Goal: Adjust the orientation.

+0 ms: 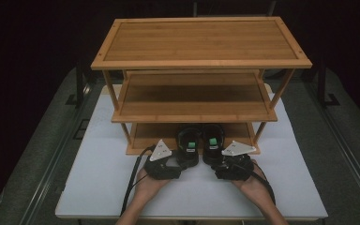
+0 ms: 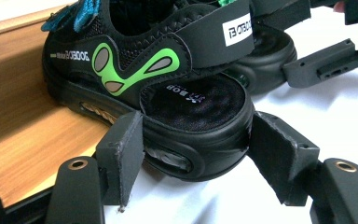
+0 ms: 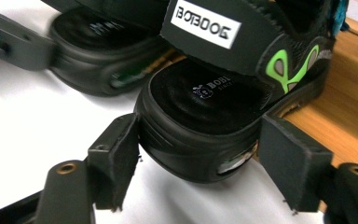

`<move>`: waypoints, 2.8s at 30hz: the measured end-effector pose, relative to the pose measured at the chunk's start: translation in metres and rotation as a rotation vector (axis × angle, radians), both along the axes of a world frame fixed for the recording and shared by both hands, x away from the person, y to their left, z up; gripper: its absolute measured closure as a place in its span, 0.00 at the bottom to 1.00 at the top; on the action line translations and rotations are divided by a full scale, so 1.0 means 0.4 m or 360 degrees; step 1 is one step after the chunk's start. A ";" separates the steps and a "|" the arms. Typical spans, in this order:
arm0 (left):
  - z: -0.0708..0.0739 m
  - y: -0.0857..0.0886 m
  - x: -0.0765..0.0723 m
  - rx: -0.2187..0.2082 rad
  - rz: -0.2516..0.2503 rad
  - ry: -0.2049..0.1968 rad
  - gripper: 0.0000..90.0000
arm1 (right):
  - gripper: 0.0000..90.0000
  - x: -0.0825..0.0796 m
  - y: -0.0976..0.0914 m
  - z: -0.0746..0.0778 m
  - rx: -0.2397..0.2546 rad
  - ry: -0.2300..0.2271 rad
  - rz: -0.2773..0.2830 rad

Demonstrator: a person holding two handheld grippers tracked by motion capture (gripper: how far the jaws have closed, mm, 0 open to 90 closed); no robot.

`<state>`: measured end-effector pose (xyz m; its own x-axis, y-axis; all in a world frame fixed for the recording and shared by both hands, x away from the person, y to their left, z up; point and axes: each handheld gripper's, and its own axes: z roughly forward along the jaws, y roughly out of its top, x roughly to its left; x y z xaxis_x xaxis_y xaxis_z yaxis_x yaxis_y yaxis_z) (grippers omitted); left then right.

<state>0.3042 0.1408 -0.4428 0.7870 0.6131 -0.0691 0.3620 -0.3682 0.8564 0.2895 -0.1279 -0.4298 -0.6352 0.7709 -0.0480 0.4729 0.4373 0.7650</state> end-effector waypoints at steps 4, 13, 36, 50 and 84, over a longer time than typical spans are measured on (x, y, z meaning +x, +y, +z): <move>-0.001 -0.008 0.007 0.0008 0.0013 -0.0005 0.39 | 0.37 0.005 0.010 0.001 0.0017 -0.0006 0.0024; -0.010 -0.007 0.031 -0.0011 0.0010 -0.0029 0.39 | 0.37 0.019 0.010 -0.008 0.0038 -0.0006 -0.0022; 0.007 -0.017 -0.040 0.0128 0.0027 -0.0025 0.71 | 0.59 -0.044 0.006 -0.016 0.0125 -0.0033 -0.0141; 0.010 -0.034 -0.046 0.0141 0.0071 -0.0060 0.90 | 0.91 -0.062 0.020 -0.021 0.0149 -0.0094 -0.0238; -0.003 -0.058 0.006 0.0163 0.0233 -0.0098 0.92 | 0.95 -0.010 0.038 -0.029 0.0091 -0.0139 -0.0330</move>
<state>0.3068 0.1175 -0.4441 0.6898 0.7226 0.0451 0.3659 -0.4017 0.8395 0.2855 -0.1127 -0.4413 -0.4585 0.8874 -0.0483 0.4789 0.2925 0.8277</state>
